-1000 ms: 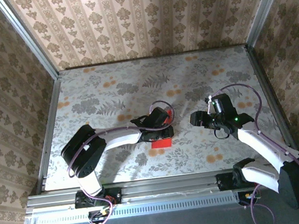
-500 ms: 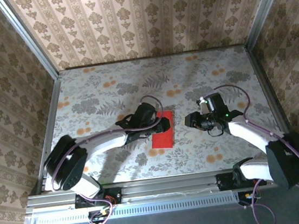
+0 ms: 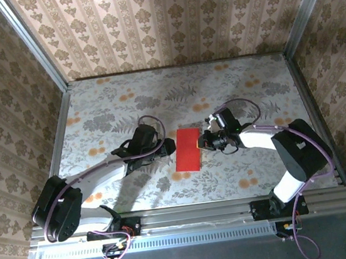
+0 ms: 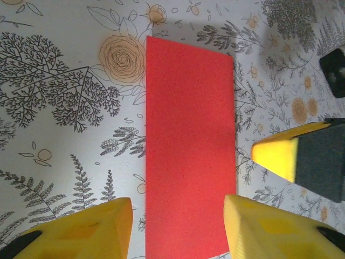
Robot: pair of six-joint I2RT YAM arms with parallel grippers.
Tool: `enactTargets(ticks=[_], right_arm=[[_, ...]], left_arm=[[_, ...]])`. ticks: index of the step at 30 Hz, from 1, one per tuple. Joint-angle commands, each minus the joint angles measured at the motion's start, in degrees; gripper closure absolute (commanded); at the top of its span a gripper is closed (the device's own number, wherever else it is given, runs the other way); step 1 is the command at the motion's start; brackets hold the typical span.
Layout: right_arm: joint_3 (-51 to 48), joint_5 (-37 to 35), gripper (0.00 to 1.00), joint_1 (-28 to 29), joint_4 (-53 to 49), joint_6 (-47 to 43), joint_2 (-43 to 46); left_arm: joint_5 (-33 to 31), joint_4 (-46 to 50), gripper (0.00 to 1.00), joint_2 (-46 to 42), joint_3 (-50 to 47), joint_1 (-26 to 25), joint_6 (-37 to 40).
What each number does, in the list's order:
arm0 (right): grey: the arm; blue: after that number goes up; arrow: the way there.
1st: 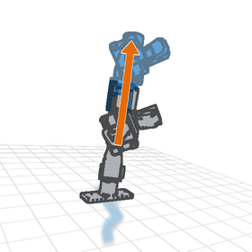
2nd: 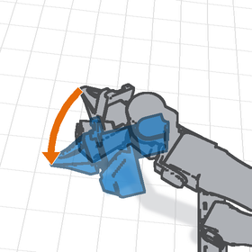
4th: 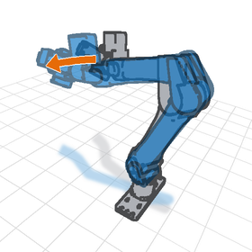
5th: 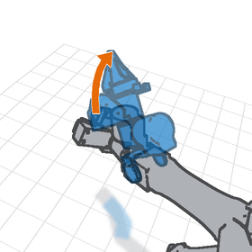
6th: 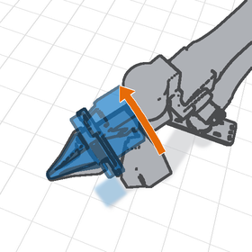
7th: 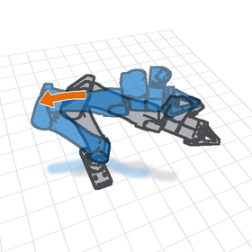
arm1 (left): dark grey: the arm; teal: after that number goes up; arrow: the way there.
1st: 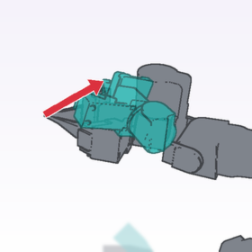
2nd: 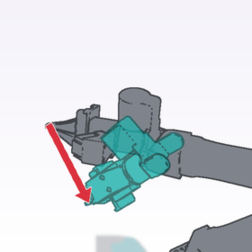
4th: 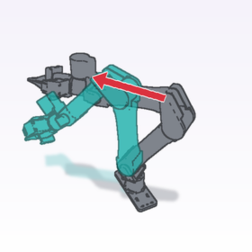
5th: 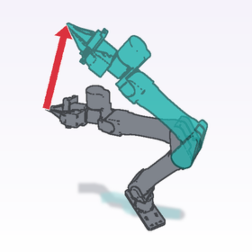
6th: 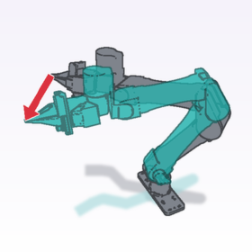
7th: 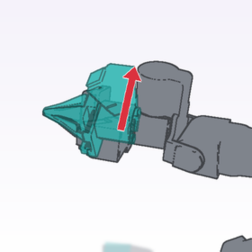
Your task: Fold a paper plane with a square sheet of paper (fold left side to right side)
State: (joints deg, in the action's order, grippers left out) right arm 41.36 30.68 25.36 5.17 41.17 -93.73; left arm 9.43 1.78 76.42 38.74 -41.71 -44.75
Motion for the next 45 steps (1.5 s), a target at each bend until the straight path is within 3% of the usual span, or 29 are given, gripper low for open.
enactTargets(ticks=[1,20,30,36,45], right_arm=[[1.2,1.7,0.96,0.9,2.3,0.9,-2.8],[0.4,1.1,0.98,0.9,2.6,-1.5,-8.9],[0.0,1.4,0.99,1.0,2.8,-1.6,-9.1],[-0.1,1.4,0.99,1.1,3.0,-1.5,-9.0],[-0.3,1.5,0.99,1.1,3.2,-1.5,-8.8]], left_arm=[[2.4,1.0,0.52,0.7,-0.1,0.9,1.6],[12.4,-0.5,0.56,13.9,5.3,1.1,2.2],[13.3,-3.3,0.56,17.7,5.2,1.4,1.0],[14.2,-4.8,0.61,19.1,4.7,1.5,0.5],[13.4,-7.2,0.75,17.1,2.6,1.6,-1.1]])
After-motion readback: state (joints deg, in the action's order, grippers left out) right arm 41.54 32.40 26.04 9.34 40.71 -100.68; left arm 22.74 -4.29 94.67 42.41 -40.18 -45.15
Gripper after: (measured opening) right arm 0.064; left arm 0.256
